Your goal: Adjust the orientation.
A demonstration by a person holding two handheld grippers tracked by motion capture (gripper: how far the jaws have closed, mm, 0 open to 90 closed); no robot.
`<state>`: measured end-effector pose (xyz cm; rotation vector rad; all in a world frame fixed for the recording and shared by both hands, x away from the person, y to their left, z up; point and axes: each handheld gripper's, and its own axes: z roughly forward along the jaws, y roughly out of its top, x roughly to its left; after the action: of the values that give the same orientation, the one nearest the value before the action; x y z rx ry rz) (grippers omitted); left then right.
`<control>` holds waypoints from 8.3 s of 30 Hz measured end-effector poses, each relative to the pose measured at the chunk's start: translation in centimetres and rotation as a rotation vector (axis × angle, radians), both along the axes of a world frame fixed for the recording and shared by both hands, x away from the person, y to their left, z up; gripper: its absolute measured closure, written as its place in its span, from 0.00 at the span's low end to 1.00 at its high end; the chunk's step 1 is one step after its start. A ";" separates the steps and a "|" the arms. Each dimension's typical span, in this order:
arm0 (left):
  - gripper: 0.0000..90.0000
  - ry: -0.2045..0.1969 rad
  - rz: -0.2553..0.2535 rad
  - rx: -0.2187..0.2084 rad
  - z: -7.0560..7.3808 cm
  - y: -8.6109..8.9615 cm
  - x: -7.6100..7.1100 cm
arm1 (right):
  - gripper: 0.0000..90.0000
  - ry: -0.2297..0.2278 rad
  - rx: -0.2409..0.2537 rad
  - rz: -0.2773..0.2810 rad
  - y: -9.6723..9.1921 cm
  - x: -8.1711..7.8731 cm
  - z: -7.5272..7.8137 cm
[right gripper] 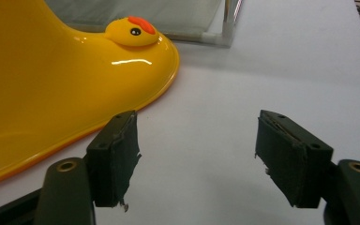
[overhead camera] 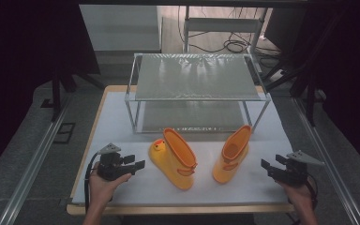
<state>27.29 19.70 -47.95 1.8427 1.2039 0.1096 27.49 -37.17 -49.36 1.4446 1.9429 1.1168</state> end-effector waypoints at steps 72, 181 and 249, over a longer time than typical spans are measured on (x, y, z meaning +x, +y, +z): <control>1.00 -0.145 -0.186 0.066 -1.2 -12.6 -6.0 | 0.42 0.009 0.048 -0.056 -0.9 -0.4 -1.0; 0.58 0.093 -0.508 0.056 14.8 -18.5 3.0 | 0.42 0.031 0.048 -0.069 -2.0 -0.5 -1.6; 0.96 0.224 -0.482 0.233 15.2 -27.4 10.1 | 0.42 0.025 0.068 -0.083 -2.5 -0.5 -1.5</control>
<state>37.36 -7.71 -32.79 2.3511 0.8865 -0.2420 26.99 -39.70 -50.87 1.5678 1.8600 1.1419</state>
